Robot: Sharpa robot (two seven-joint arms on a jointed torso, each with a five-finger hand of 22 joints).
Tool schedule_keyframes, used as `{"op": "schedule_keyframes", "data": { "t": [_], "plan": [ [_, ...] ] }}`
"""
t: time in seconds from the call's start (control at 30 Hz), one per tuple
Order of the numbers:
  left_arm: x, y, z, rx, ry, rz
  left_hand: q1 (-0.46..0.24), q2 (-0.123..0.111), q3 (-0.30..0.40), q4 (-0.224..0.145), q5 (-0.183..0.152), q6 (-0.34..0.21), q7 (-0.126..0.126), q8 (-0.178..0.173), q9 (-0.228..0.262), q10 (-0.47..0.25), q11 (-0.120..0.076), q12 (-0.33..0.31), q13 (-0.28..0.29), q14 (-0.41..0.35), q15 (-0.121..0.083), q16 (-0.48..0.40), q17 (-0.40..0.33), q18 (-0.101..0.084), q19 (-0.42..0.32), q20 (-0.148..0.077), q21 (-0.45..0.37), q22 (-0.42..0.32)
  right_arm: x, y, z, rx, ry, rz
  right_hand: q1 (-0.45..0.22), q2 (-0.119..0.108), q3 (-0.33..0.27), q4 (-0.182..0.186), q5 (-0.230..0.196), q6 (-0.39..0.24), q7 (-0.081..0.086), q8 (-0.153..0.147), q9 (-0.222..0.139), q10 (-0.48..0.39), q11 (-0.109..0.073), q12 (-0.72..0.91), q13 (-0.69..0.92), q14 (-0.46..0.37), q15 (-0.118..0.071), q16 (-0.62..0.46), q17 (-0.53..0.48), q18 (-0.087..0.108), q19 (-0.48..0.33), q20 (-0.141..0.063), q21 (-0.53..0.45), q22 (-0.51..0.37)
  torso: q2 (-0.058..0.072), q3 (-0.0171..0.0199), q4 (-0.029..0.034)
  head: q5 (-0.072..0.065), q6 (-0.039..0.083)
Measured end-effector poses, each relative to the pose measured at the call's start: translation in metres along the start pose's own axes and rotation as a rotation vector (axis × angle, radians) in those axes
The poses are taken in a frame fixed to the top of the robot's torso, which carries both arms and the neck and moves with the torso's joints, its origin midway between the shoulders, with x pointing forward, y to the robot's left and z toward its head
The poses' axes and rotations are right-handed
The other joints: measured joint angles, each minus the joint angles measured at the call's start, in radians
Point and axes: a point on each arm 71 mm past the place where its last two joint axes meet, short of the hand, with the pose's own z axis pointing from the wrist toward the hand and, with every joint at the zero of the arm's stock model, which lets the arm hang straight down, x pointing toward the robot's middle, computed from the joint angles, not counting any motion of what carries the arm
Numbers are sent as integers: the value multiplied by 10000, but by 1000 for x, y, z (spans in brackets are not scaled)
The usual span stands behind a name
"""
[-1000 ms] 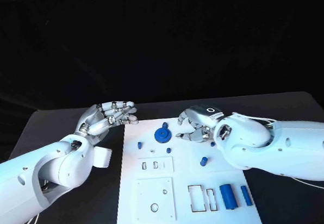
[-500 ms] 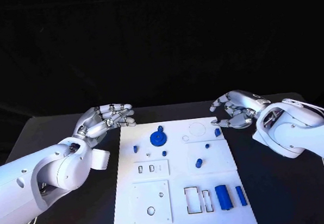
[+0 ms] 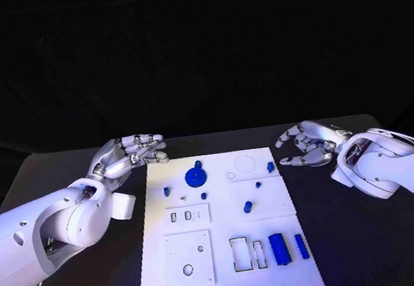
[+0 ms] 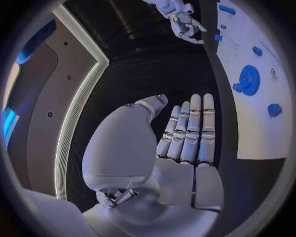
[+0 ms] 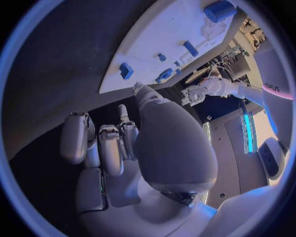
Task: Assemble the parts on the task board
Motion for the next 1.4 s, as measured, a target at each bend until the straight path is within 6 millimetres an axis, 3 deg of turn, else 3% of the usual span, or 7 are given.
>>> {"op": "schedule_keyframes", "data": {
  "t": [0.23, 0.53, 0.93, 1.4],
  "plan": [
    [-1, 1, 0, -12, -33, 15, 0, 0, 0, 0, 0, 0, 0, 0, 0, 0, 0, 0, 0, 0, 0, 0, -1, 0, 0, 0, 0, -1, 11, -3, 1, -46, 296, 45, 38, 38, 11, -11, 0, 0, 0, 0, 0, 0, 0, 0, -1, 0, 0, 0, 0, 0, 0, 0, 0, 0, 11, 6, 2, 32, -42],
    [-2, 1, 0, -25, -41, 17, 0, 0, 0, 0, 0, 0, 0, 0, 0, 0, 0, 0, 0, 0, 0, 0, -2, 0, 0, 0, 0, -2, 27, -5, 4, 45, 563, 111, 81, 81, 10, -10, 0, 0, 0, 0, 0, 1, 0, 0, -2, 0, 0, 0, -2, 0, 0, 0, 0, 0, 6, -14, 13, 64, -90],
    [-5, 2, 0, -42, -110, 51, 0, 0, 0, 0, 0, 0, 0, 0, 0, 1, 0, -38, 0, 0, 0, 0, 14, 0, 1, 0, 40, 9, 34, -3, 8, 106, 652, 141, 122, 137, 58, 38, 0, 65, 7, 1, 0, 1, 0, 0, -3, 0, 0, 0, -4, 0, 1, 0, 0, 30, -1, -17, -10, 92, -127],
    [-6, 2, 0, -47, -115, 53, 0, 0, 0, 0, 0, 0, 0, 0, 0, 1, 0, -38, 0, 0, 0, 0, 13, 0, 0, 0, 40, 8, 41, -2, 15, 196, 716, 139, 90, 370, 262, 104, 0, 286, 0, 1, 10, 38, -35, 41, -4, 0, 0, 0, -5, -1, 1, 0, 0, 84, -4, -8, -5, 116, -173]
  ]
}}
